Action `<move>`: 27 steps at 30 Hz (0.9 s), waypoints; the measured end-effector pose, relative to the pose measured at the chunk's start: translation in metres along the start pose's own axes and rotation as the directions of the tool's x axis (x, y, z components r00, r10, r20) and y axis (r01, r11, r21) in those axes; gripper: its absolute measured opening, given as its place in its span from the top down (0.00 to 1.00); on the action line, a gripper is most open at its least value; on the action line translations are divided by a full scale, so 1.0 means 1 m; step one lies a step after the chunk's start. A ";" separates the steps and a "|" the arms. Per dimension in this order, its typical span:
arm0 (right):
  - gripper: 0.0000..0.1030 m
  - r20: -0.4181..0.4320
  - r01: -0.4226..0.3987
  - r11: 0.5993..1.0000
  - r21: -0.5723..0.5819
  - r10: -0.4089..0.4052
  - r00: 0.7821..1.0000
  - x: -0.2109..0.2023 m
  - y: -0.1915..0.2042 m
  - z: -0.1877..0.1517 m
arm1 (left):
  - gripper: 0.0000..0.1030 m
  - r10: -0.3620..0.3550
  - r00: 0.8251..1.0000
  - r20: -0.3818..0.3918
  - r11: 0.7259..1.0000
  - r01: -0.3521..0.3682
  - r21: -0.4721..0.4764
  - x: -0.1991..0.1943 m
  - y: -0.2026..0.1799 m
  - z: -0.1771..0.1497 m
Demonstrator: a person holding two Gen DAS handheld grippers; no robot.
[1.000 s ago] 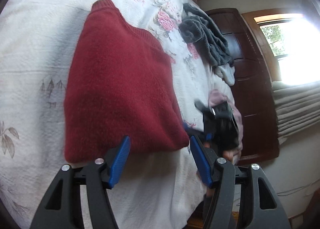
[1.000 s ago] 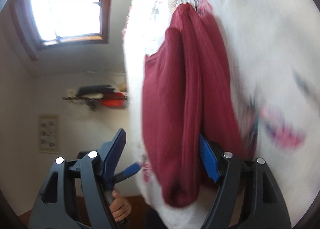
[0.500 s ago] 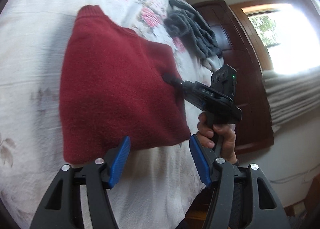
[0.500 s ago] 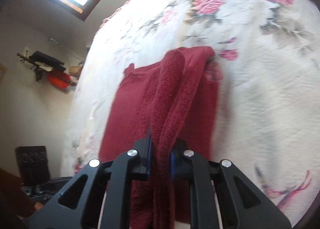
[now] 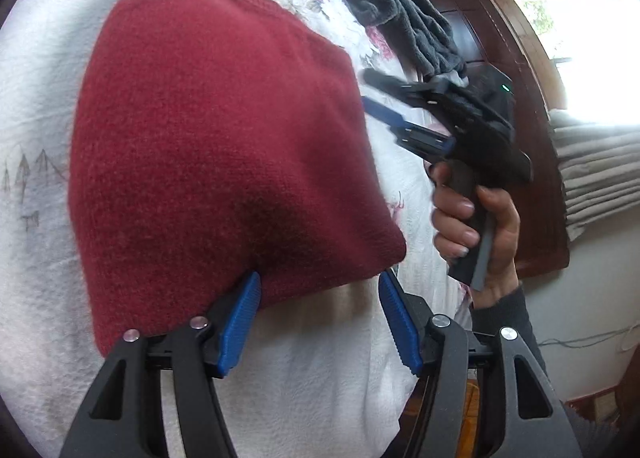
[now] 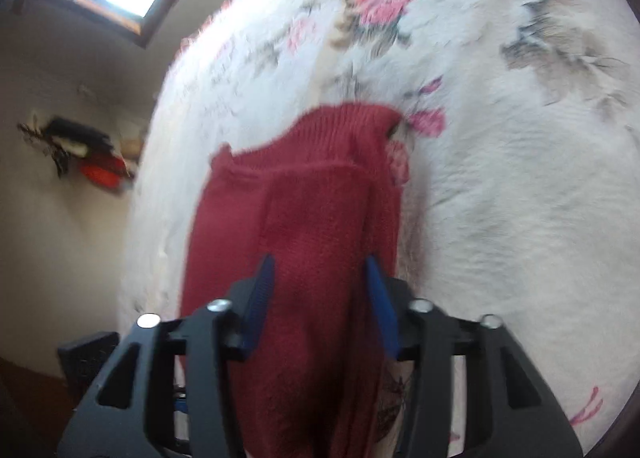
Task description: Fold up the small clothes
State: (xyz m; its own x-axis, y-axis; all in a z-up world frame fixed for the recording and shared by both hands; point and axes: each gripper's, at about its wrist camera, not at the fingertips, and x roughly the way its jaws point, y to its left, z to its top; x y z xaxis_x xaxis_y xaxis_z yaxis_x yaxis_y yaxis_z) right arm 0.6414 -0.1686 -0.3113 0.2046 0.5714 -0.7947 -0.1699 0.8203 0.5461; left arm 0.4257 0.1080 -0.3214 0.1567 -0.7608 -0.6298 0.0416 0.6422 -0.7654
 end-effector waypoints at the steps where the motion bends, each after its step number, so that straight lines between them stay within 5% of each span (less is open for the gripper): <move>1: 0.90 0.008 0.035 0.999 -0.031 -0.035 0.999 0.004 0.003 0.001 | 0.40 0.023 0.999 -0.032 0.999 -0.024 -0.021 0.007 0.006 0.000; 4: 0.92 0.115 0.084 0.988 -0.131 -0.069 0.991 -0.001 0.020 -0.002 | 0.43 0.017 0.997 -0.071 1.000 -0.018 -0.013 0.007 0.004 -0.001; 6: 0.83 0.101 0.175 0.974 -0.145 -0.161 0.982 0.014 0.013 -0.003 | 0.43 -0.043 0.996 -0.077 0.998 0.046 0.033 -0.007 -0.009 -0.001; 8: 0.80 0.084 0.171 0.977 -0.132 -0.161 0.983 0.016 0.007 -0.003 | 0.42 -0.060 0.998 -0.010 0.995 0.061 0.078 -0.036 -0.020 0.011; 11: 0.76 0.167 0.116 0.989 -0.089 -0.100 0.981 -0.019 0.010 -0.012 | 0.42 -0.058 0.992 0.110 0.997 0.051 0.060 -0.067 -0.014 0.045; 14: 0.76 0.116 -0.047 0.992 -0.117 0.061 0.991 -0.039 0.024 -0.039 | 0.42 0.017 0.993 0.118 1.000 -0.020 0.024 -0.060 0.007 0.083; 16: 0.79 0.039 -0.057 0.989 -0.140 0.063 0.997 -0.026 0.027 -0.050 | 0.43 0.117 0.991 0.062 0.993 -0.117 0.000 -0.040 0.023 0.096; 18: 0.86 -0.013 0.021 0.990 -0.142 -0.023 1.000 -0.004 0.015 -0.056 | 0.48 0.187 0.982 0.014 0.982 -0.187 -0.023 -0.020 0.042 0.101; 22: 0.82 0.018 -0.032 0.996 -0.083 0.033 0.999 -0.022 0.008 -0.062 | 0.54 0.163 0.985 0.051 0.987 -0.162 -0.026 -0.044 0.033 0.096; 24: 0.82 0.047 -0.106 0.991 -0.079 0.110 0.993 -0.045 0.015 -0.077 | 0.53 0.067 0.995 0.076 0.997 -0.070 0.039 -0.061 0.016 0.078; 27: 0.82 0.019 -0.152 0.987 -0.049 0.153 0.988 -0.046 0.006 -0.103 | 0.52 0.053 0.998 0.027 0.993 -0.056 0.105 -0.051 0.007 0.054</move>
State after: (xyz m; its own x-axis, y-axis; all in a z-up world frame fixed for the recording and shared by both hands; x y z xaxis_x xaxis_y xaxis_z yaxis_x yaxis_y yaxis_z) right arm 0.5316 -0.1927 -0.2985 0.1945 0.6906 -0.6966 -0.2465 0.7218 0.6467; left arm 0.4716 0.1561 -0.2871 0.1855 -0.7227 -0.6658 0.1359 0.6899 -0.7110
